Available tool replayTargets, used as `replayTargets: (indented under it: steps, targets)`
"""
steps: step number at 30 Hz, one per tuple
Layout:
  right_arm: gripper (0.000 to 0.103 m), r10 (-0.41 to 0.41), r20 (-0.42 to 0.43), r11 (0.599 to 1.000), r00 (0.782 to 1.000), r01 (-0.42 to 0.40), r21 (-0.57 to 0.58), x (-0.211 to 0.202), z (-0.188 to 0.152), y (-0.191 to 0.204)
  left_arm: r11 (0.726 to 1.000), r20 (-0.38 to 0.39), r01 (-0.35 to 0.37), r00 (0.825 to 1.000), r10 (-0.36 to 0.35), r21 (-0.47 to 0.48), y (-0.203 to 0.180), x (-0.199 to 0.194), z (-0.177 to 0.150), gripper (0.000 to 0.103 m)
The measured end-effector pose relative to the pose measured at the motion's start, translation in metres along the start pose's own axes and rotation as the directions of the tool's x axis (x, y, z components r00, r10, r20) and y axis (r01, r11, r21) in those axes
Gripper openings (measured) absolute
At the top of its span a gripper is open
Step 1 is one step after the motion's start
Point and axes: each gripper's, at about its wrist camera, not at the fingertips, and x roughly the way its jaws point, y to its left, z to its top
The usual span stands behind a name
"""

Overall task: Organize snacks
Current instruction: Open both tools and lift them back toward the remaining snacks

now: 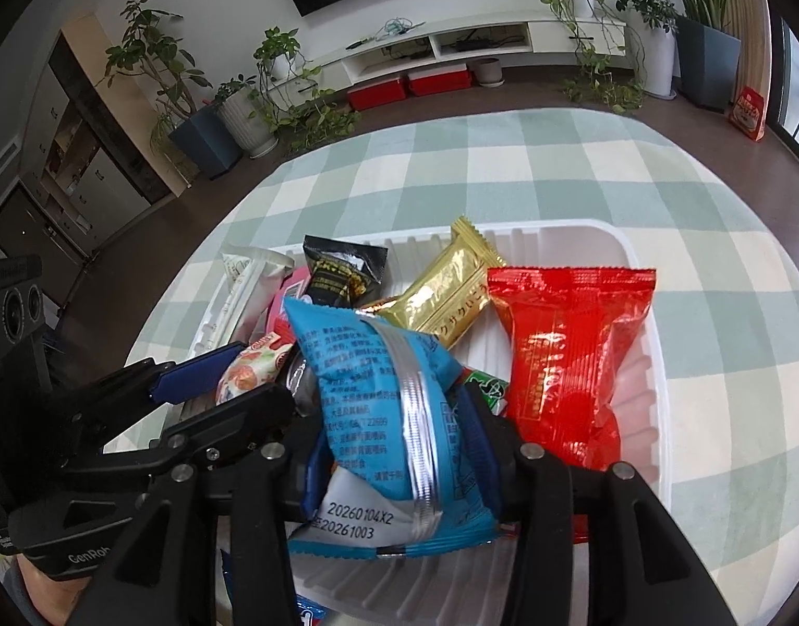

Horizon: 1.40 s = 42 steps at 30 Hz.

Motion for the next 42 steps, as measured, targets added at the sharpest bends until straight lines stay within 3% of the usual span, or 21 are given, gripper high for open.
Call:
replayTargets:
  steps: [4,7,19,25,31,33,37,39,42]
  targets:
    - [0.058,-0.014,0.024,1.000,1.000,0.014,-0.017,-0.009,0.001,0.003,1.000,0.015,0.008,1.000,-0.008,0.006,-0.003,-0.008,0.001,0.049]
    - [0.065,-0.017,0.045,1.000,0.999,0.018,-0.023,-0.016,0.001,0.004,1.000,0.025,0.012,1.000,-0.012,0.006,-0.003,-0.015,0.001,0.056]
    - [0.074,-0.011,0.112,0.999,0.994,0.015,-0.032,-0.045,-0.005,0.006,1.000,0.060,0.011,0.998,-0.011,0.010,-0.013,-0.042,-0.007,0.063]
    - [0.085,0.012,0.128,1.000,0.992,-0.012,-0.002,-0.061,-0.016,0.000,0.999,0.086,-0.008,0.996,0.005,0.033,-0.019,-0.064,-0.020,0.100]
    - [0.089,0.057,0.144,0.994,0.988,-0.069,0.084,-0.083,-0.048,-0.026,0.997,0.087,0.005,0.996,-0.012,0.079,-0.021,-0.090,-0.054,0.103]
    - [0.090,0.072,0.136,0.989,0.988,-0.088,0.120,-0.089,-0.062,-0.033,0.990,0.085,-0.006,0.996,-0.006,0.141,-0.028,-0.096,-0.069,0.103]
    - [0.090,0.098,0.129,0.980,0.987,-0.118,0.157,-0.103,-0.100,-0.042,0.947,0.028,-0.104,0.995,0.100,0.305,-0.051,-0.100,-0.104,0.103]
    - [0.090,0.116,0.128,0.973,0.985,-0.138,0.184,-0.109,-0.120,-0.046,0.953,-0.067,-0.075,0.993,0.099,0.293,-0.052,-0.097,-0.116,0.103]
    - [0.090,0.137,0.120,0.966,0.983,-0.159,0.204,-0.116,-0.145,-0.047,0.953,-0.109,0.026,0.994,0.007,0.303,-0.052,-0.101,-0.130,0.103]
